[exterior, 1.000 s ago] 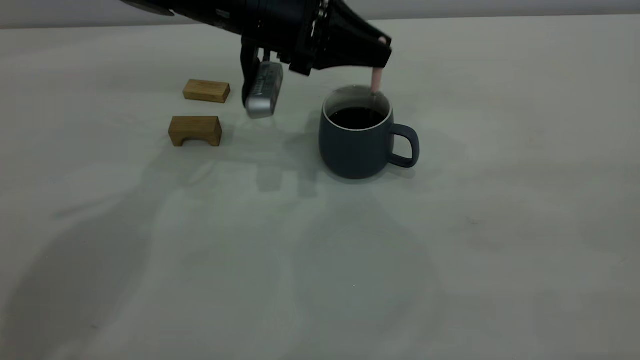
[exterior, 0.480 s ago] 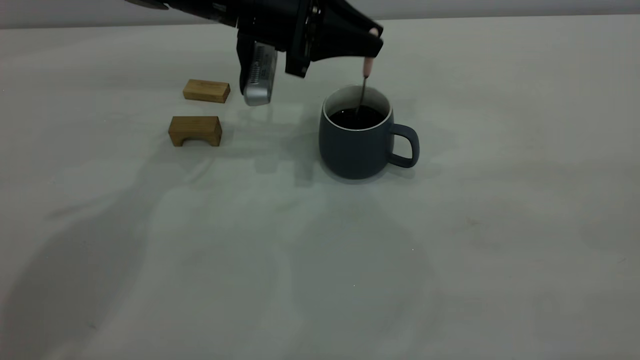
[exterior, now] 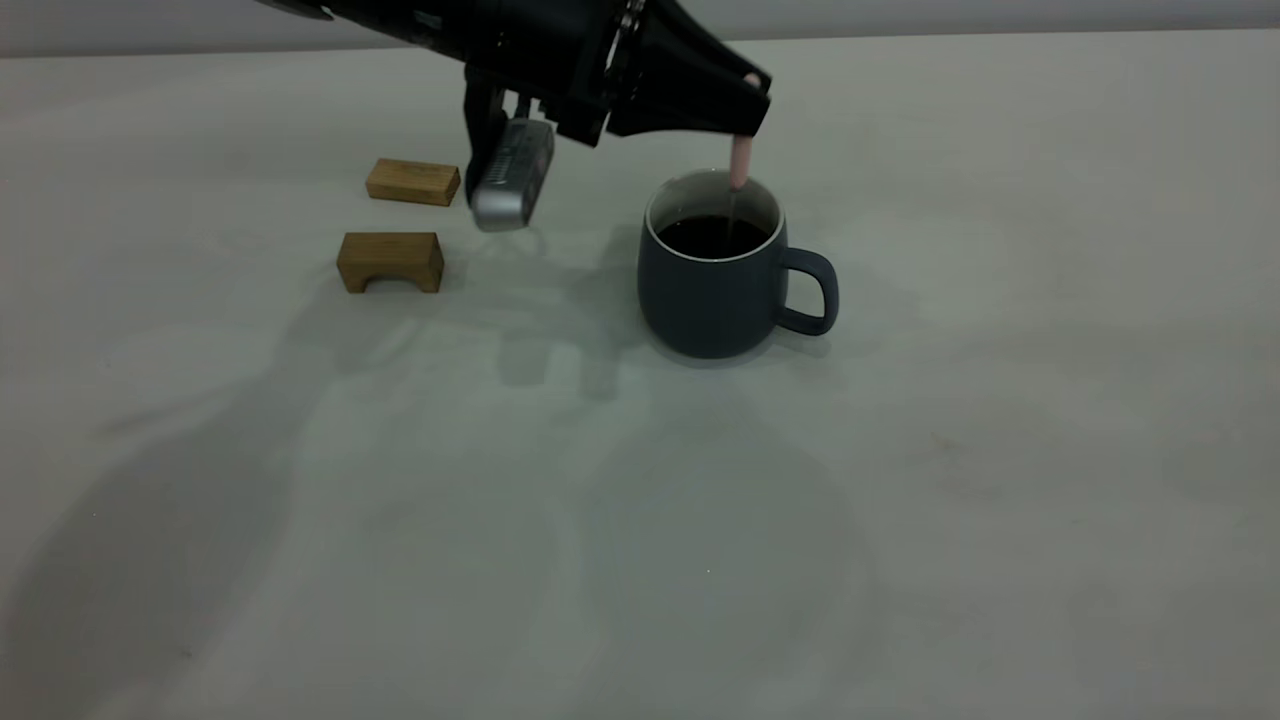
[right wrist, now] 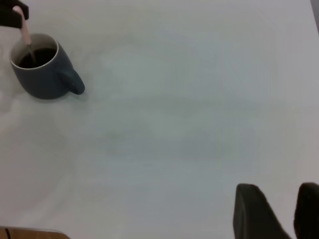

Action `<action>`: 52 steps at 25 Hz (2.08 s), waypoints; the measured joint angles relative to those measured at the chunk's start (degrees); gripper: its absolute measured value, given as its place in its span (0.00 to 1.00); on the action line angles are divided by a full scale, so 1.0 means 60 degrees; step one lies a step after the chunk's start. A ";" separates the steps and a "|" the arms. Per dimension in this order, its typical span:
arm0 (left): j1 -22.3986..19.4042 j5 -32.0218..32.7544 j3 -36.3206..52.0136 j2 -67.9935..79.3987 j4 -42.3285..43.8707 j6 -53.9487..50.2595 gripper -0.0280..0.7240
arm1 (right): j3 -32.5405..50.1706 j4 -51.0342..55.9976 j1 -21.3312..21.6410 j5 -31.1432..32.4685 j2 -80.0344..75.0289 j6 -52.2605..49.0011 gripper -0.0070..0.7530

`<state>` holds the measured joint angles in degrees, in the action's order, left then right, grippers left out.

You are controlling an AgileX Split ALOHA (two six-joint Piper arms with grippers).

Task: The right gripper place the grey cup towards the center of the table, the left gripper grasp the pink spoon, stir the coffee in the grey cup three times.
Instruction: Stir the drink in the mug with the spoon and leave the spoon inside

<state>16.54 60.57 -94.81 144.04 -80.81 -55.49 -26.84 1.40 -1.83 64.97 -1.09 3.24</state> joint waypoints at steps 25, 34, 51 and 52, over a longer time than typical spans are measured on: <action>0.0209 0.0241 0.0000 0.0096 -0.0305 0.0984 0.26 | 0.0000 0.0000 0.0000 0.0000 0.0000 0.0000 0.32; -0.0192 -0.0308 -0.0004 0.0096 0.0529 0.0775 0.26 | 0.0000 0.0000 0.0000 0.0000 0.0000 0.0000 0.32; -0.0235 -0.1885 -0.0067 0.0146 0.0227 0.3465 0.56 | 0.0000 0.0000 0.0000 0.0000 0.0000 0.0000 0.32; -0.0235 -0.1885 -0.0067 0.0146 0.0239 0.3693 0.59 | 0.0000 0.0000 0.0000 0.0000 0.0000 0.0000 0.32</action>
<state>15.14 49.25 -95.21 144.92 -79.38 -33.33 -26.84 1.40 -1.83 64.97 -1.09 3.24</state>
